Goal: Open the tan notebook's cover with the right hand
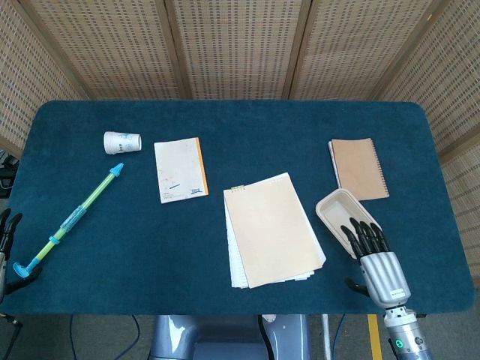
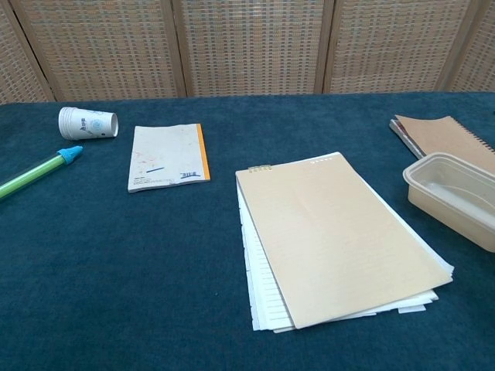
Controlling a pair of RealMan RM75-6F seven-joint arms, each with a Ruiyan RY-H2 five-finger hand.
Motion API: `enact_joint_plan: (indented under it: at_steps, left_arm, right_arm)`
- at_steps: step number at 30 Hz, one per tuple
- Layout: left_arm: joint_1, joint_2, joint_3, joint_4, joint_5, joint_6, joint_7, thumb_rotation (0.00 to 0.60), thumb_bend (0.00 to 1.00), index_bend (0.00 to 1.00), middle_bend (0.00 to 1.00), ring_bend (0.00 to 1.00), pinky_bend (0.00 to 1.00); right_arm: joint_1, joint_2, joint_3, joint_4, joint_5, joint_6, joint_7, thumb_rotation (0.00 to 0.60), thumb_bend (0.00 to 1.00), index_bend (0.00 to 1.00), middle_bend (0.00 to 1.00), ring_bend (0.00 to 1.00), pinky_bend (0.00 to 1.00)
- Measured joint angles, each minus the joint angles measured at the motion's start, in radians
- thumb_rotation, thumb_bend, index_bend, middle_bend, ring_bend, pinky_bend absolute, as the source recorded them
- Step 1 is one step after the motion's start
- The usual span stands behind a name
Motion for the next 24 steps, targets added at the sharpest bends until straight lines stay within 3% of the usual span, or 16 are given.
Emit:
enact_joint_plan:
  at_steps: [13, 24]
  left_arm:
    - [-0.001, 0.002, -0.001, 0.001, -0.002, -0.003, -0.008, 0.600, 0.09, 0.00, 0.00, 0.00, 0.05]
    - [0.000, 0.001, -0.001, 0.002, 0.001, 0.001, -0.012, 0.600, 0.10, 0.00, 0.00, 0.00, 0.05]
  right_arm:
    - [0.050, -0.156, -0.005, 0.007, 0.020, -0.098, -0.114, 0.600, 0.34, 0.09, 0.00, 0.00, 0.00]
    - [0.072, -0.294, -0.026, 0.131, 0.044, -0.145, -0.123, 0.600, 0.38, 0.10, 0.00, 0.00, 0.00]
